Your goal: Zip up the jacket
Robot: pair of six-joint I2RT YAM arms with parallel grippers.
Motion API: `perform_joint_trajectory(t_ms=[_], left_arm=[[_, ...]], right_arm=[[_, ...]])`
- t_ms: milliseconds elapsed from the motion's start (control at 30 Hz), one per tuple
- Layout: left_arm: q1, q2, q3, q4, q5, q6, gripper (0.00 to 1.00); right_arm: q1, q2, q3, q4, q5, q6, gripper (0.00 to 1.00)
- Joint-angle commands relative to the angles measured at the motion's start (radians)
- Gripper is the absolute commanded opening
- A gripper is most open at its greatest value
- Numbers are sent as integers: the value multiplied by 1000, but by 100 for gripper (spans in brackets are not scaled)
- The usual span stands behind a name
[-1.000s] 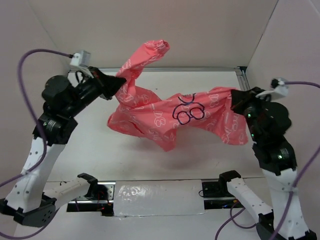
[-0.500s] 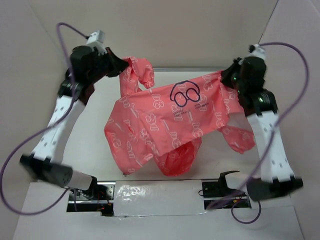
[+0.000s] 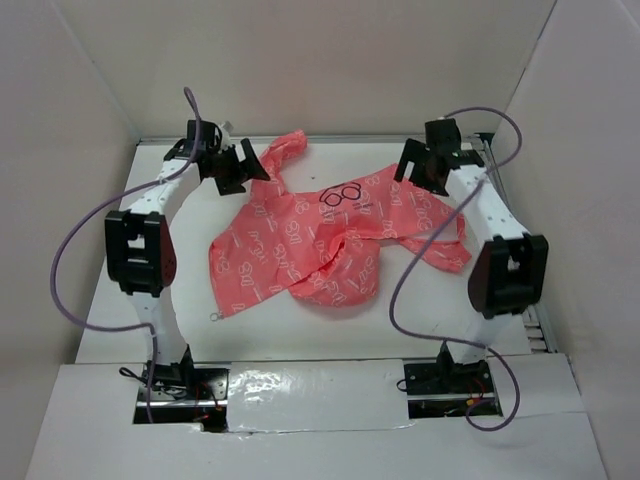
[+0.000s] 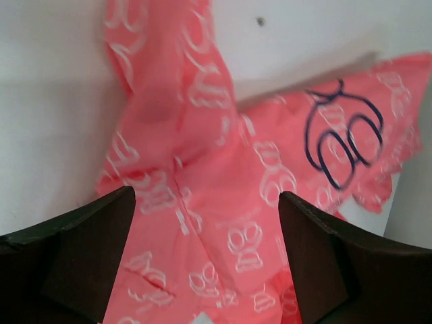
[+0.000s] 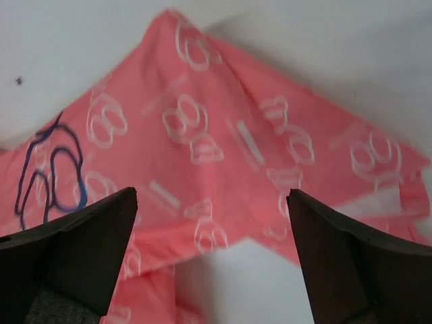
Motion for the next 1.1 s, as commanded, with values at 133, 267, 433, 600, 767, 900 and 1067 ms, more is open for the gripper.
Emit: perform_joint_trajectory(t_ms=[133,267,433,600,767,900,1067], left_arm=[[-134,-378,-298,133,138,140,99],[-281,-457,-480,180,215,169,99],[-481,-486,-585,265,328,217,99],[-576,-429,-596,268,329,203,99],[-492,-399,-427,210,71,164,99],[-461,-288,-222,101,-83,254,99],[-482,-64,-4,-14,-67,367,99]], right_arm=[[26,-485,-545,132,-35,174,100],[31,-609,-701,187,-99,235,100],[63,-665,-817,264,-288,266,100],[87,-741,-903,244,-297,302,100],[222,-786,-1020,325,-374,337,100],[346,-729,-1028,380,-340,397,100],[425,-630,-1008,444,-282,455,100]])
